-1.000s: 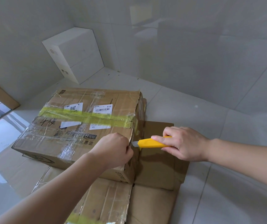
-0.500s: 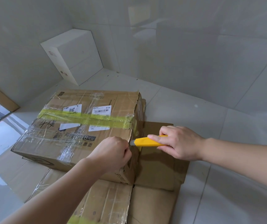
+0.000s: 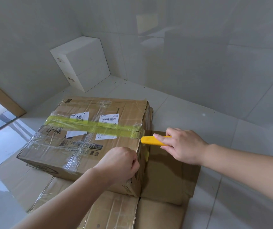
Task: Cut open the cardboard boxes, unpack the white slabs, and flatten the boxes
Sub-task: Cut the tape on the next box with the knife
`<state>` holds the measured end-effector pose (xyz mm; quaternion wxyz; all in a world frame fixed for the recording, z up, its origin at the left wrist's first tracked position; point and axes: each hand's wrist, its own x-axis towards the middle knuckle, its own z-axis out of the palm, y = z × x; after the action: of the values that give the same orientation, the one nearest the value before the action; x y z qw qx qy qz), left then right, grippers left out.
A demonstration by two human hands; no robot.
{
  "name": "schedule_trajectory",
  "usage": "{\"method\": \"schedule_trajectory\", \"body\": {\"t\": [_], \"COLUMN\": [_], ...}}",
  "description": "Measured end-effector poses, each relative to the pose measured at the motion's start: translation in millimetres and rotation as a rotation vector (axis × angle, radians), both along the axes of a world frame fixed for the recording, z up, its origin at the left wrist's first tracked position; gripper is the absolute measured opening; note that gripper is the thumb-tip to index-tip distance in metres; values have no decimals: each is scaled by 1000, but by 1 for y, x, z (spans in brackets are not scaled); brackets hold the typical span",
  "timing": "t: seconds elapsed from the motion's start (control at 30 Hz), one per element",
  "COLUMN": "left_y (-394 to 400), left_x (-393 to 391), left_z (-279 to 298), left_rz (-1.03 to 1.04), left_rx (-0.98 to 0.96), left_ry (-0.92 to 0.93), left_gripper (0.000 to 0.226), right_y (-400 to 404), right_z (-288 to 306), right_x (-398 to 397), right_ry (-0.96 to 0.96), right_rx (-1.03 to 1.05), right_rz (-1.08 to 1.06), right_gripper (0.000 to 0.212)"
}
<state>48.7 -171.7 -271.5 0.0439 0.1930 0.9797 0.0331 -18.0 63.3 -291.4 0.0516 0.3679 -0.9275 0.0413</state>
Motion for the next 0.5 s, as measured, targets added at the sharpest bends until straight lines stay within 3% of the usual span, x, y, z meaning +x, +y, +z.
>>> {"method": "schedule_trajectory", "body": {"t": [0.5], "left_y": [-1], "left_x": [1], "left_z": [-1], "left_rz": [-24], "left_rx": [7], "left_ry": [1], "left_gripper": [37], "right_y": [1], "right_z": [7], "right_x": [-13], "right_ry": [64], "right_rx": [49], "right_rz": [-39], "right_gripper": [50]}}
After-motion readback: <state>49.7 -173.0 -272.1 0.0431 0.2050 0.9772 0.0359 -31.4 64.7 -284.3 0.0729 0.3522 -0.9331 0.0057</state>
